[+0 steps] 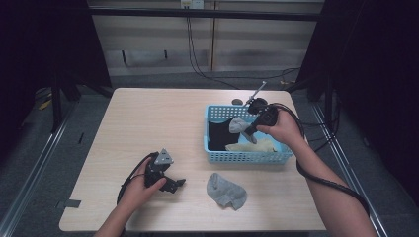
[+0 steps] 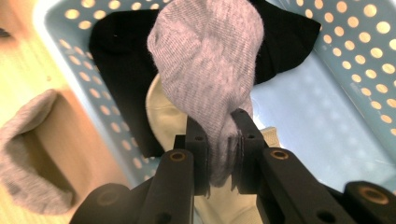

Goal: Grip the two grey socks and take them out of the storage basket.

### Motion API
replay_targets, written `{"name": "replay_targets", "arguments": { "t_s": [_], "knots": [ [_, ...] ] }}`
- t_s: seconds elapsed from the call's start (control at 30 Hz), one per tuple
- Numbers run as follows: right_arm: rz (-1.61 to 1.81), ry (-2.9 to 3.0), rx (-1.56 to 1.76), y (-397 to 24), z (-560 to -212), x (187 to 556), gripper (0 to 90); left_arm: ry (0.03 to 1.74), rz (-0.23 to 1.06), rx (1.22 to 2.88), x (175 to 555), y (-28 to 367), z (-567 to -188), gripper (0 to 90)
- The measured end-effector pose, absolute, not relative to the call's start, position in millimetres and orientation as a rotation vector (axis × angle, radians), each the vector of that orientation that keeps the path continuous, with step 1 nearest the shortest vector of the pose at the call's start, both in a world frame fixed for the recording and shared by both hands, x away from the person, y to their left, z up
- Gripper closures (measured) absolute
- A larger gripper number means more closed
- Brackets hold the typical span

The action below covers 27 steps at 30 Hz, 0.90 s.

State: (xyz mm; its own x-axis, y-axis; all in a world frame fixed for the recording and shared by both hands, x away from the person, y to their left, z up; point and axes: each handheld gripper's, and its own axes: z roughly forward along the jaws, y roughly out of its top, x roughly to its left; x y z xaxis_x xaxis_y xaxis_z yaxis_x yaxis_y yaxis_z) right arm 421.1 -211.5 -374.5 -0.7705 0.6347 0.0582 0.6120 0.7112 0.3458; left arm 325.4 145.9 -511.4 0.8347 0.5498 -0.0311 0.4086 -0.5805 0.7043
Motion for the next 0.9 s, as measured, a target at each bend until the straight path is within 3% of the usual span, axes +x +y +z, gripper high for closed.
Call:
{"name": "replay_targets", "arguments": {
  "t_s": [0.9],
  "knots": [
    [0.538, 2.925, 0.747, -178, -336, 368, 79.8, 0.690, 0.245, 2.278, 326, 146, -511, 0.0]
  ]
}}
